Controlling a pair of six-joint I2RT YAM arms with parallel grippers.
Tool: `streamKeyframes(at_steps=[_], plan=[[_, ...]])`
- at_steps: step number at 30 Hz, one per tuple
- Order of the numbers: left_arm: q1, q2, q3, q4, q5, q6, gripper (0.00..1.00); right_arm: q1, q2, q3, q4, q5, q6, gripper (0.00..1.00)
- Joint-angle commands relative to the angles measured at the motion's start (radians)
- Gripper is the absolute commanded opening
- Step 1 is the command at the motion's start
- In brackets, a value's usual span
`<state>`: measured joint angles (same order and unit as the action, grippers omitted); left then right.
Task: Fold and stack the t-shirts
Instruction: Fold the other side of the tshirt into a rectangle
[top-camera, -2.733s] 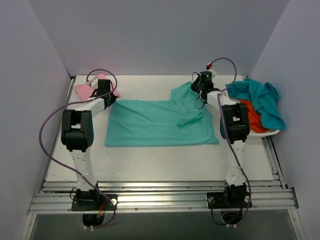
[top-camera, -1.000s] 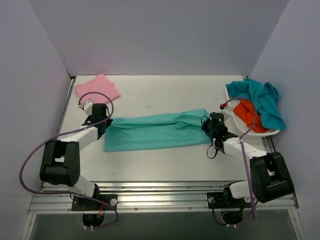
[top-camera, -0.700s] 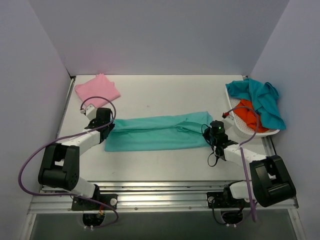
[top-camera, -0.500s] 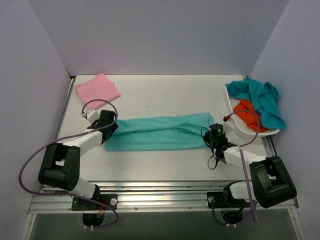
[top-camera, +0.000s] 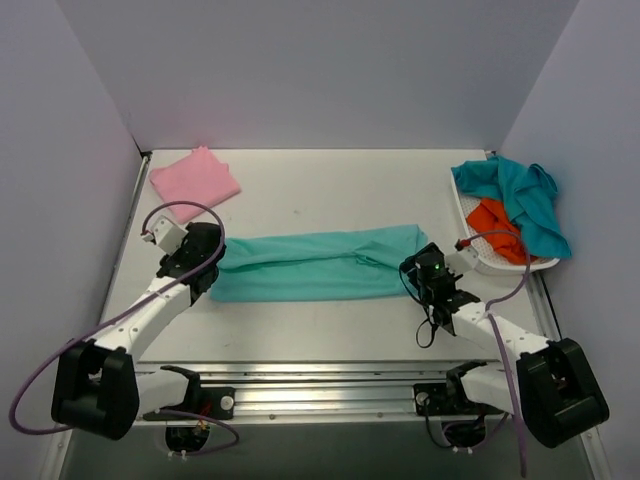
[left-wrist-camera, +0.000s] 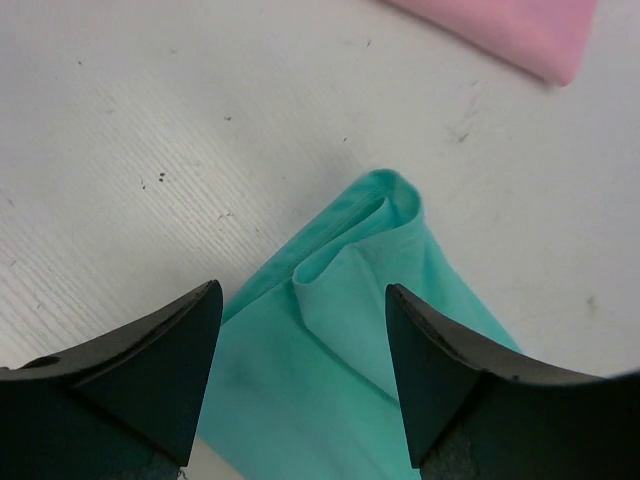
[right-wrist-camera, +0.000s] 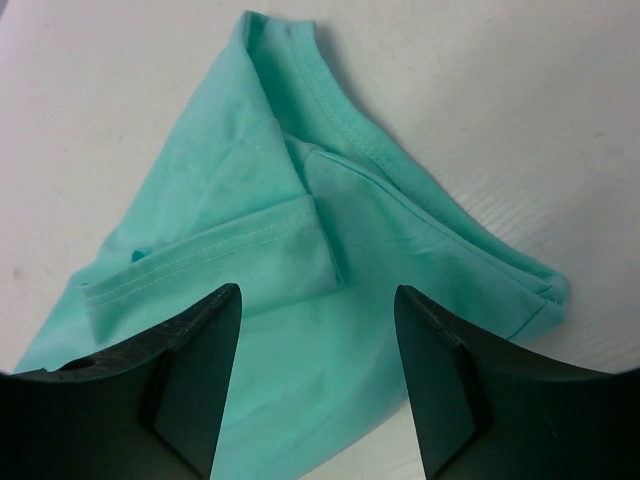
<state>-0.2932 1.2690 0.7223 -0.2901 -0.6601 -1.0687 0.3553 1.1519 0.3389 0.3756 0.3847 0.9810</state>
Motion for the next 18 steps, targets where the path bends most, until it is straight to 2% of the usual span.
streamKeyframes(at_steps=[1, 5, 9, 15, 18], plan=[[-0.004, -0.091, 0.037, -0.009, -0.053, 0.019, 0.75, 0.045, -0.061, 0.070, -0.055, 0.077, 0.022, 0.58], [-0.007, -0.111, 0.081, 0.006, -0.039, 0.064, 0.74, 0.080, 0.005, 0.289, -0.104, 0.092, -0.034, 0.58], [-0.007, -0.089, 0.101, 0.063, -0.029, 0.105, 0.73, 0.088, 0.184, 0.449, -0.115, 0.076, -0.057, 0.58], [-0.003, -0.040, 0.146, 0.091, -0.022, 0.151, 0.72, 0.111, 0.426, 0.639, -0.106, 0.022, -0.068, 0.57], [0.000, -0.033, 0.143, 0.117, -0.033, 0.177, 0.72, 0.128, 0.494, 0.683, -0.107, -0.001, -0.061, 0.57]])
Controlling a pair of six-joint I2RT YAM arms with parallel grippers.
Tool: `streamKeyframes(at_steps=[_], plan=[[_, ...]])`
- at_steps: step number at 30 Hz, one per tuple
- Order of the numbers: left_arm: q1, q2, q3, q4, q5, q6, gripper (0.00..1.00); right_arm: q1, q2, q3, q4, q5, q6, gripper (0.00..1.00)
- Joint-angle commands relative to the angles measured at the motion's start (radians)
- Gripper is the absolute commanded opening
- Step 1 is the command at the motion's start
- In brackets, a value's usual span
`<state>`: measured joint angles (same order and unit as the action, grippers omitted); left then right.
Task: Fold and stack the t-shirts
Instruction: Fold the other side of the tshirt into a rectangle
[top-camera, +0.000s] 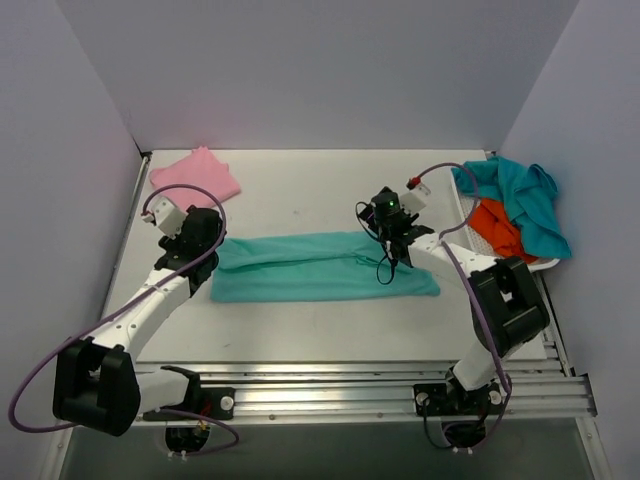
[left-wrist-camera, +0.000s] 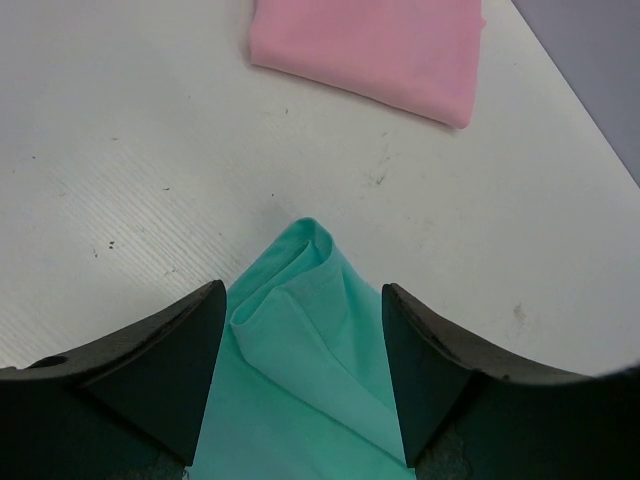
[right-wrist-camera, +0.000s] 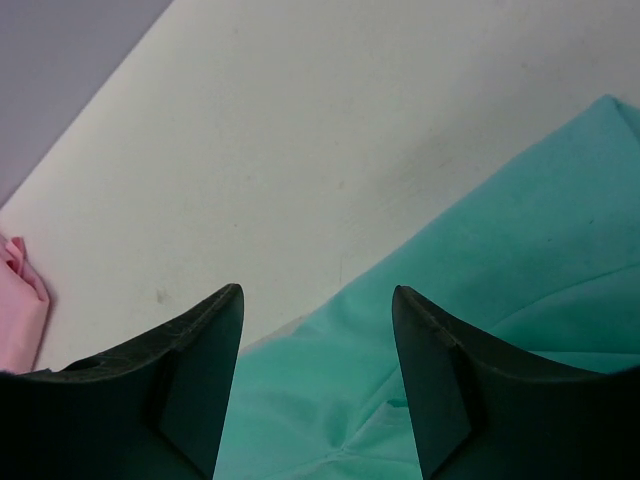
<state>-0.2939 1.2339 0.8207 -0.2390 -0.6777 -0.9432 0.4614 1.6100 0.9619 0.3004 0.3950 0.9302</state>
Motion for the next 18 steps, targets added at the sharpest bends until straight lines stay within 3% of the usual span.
streamKeyframes(at_steps=[1, 5, 9, 15, 18], plan=[[0.002, 0.004, 0.043, 0.075, -0.016, 0.058, 0.72, 0.029, 0.050, 0.067, -0.037, -0.013, -0.005, 0.57], [0.012, 0.018, 0.029, 0.112, -0.002, 0.080, 0.72, 0.085, 0.058, 0.087, -0.108, 0.011, 0.060, 0.57], [0.022, 0.035, 0.035, 0.118, 0.013, 0.084, 0.72, 0.152, 0.021, 0.115, -0.281, 0.178, 0.132, 0.57], [0.036, 0.071, 0.034, 0.149, 0.058, 0.089, 0.72, 0.187, -0.004, 0.182, -0.498, 0.283, 0.220, 0.56], [0.041, 0.078, 0.028, 0.158, 0.064, 0.090, 0.72, 0.195, -0.028, 0.158, -0.495, 0.318, 0.225, 0.56]])
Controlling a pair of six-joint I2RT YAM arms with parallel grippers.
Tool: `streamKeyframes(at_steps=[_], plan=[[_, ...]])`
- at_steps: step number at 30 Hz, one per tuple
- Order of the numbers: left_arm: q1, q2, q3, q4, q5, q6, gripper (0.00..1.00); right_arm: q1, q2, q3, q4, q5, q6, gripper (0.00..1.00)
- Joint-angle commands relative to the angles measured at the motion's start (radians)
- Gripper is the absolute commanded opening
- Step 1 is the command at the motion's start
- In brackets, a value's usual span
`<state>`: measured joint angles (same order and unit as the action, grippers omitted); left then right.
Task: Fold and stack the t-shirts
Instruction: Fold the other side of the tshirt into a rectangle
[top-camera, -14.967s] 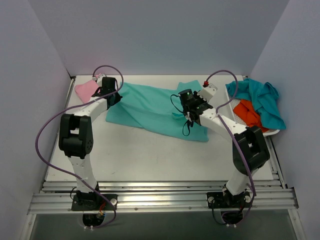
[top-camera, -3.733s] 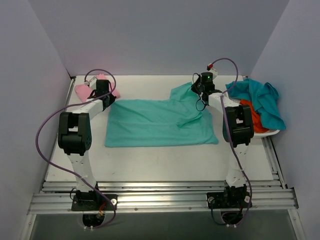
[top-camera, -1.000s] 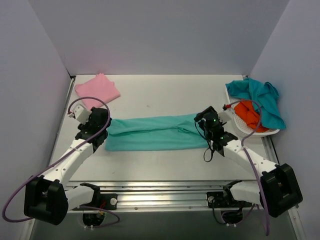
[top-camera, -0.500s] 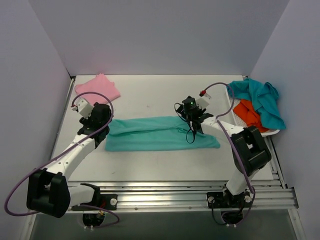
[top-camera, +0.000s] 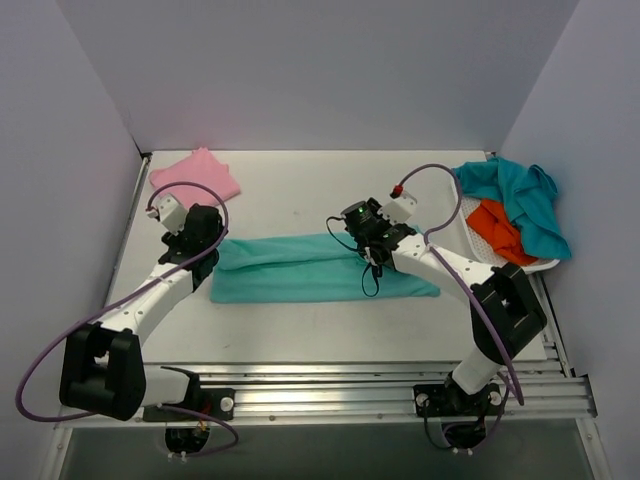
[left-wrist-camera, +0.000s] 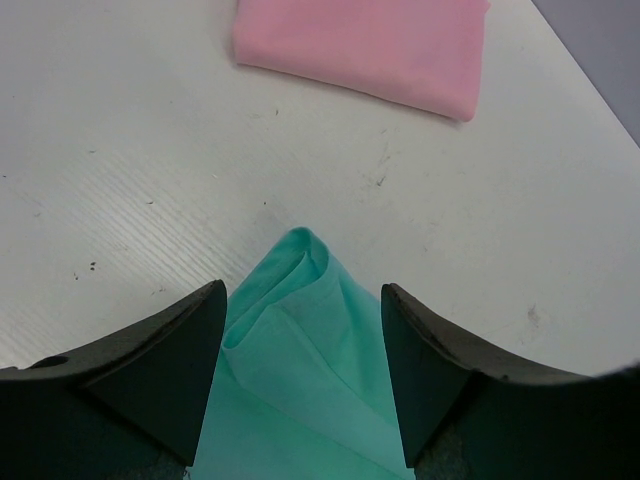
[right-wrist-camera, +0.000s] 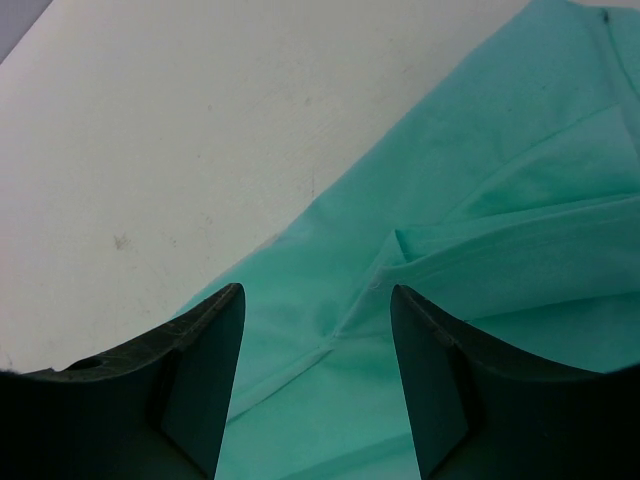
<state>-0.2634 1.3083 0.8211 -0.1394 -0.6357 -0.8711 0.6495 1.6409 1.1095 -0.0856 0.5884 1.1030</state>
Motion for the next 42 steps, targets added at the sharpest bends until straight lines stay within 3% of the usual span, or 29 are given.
streamKeyframes(at_steps=[1, 42], plan=[[0.012, 0.002, 0.024, 0.066, 0.028, 0.018, 0.72, 0.007, -0.062, 0.004, -0.103, 0.139, 0.051, 0.56], [0.026, 0.066, 0.010, 0.123, 0.056, 0.041, 0.71, -0.039, 0.092, -0.051, 0.001, 0.033, 0.031, 0.53]])
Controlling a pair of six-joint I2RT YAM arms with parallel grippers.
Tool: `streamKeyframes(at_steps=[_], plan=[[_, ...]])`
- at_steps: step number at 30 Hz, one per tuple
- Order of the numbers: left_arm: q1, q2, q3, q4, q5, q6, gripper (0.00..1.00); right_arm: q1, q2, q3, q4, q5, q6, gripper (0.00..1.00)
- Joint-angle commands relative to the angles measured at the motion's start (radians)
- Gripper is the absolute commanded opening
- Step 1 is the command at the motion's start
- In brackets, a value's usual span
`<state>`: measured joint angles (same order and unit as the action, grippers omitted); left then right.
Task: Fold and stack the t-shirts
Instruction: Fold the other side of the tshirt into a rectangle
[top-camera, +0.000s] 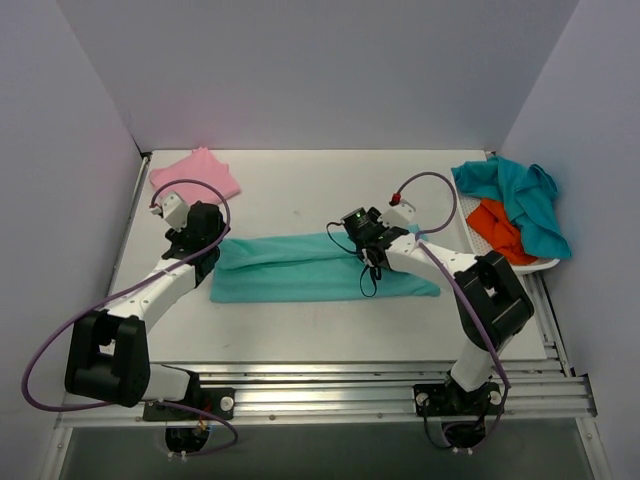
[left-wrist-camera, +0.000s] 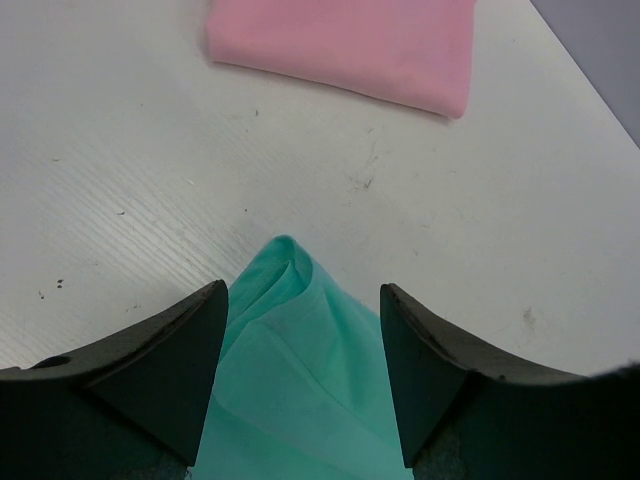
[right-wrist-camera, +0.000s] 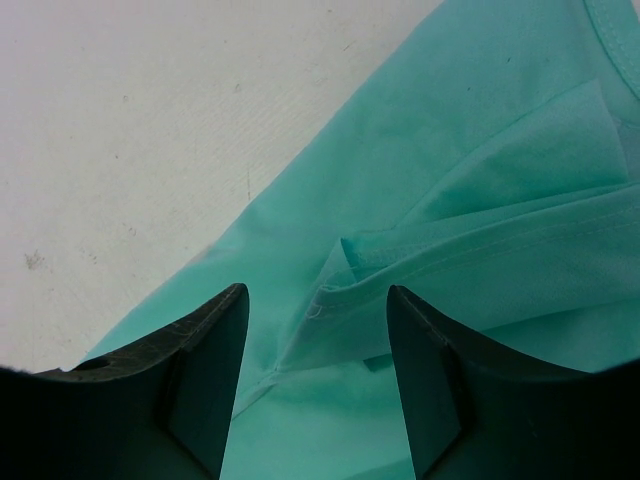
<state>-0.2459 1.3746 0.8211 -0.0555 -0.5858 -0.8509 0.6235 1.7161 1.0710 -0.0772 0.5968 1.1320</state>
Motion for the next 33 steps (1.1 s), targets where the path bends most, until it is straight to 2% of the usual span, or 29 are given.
streamKeyframes(at_steps=[1, 6, 10, 13, 17, 18, 26, 33], plan=[[0.010, -0.003, 0.009, 0.039, 0.004, 0.021, 0.71, -0.022, 0.019, -0.014, -0.006, 0.024, 0.002, 0.53], [0.014, -0.009, 0.003, 0.039, 0.006, 0.023, 0.71, -0.050, 0.017, -0.036, 0.013, 0.011, -0.009, 0.51], [0.019, -0.009, 0.001, 0.039, 0.007, 0.024, 0.71, -0.061, 0.025, -0.046, 0.031, 0.000, -0.015, 0.44], [0.019, -0.005, 0.004, 0.039, 0.009, 0.024, 0.71, -0.062, 0.030, -0.052, 0.046, -0.014, -0.021, 0.32], [0.019, 0.003, 0.007, 0.039, 0.012, 0.026, 0.71, -0.067, 0.037, -0.054, 0.057, -0.034, -0.029, 0.04], [0.019, 0.004, 0.009, 0.039, 0.012, 0.026, 0.71, -0.067, 0.039, -0.054, 0.057, -0.035, -0.029, 0.00], [0.019, 0.023, 0.016, 0.037, 0.017, 0.026, 0.71, -0.067, 0.007, -0.074, 0.056, -0.023, -0.029, 0.00], [0.019, 0.026, 0.010, 0.075, 0.023, 0.023, 0.71, -0.050, -0.105, -0.117, 0.022, -0.003, -0.017, 0.00]])
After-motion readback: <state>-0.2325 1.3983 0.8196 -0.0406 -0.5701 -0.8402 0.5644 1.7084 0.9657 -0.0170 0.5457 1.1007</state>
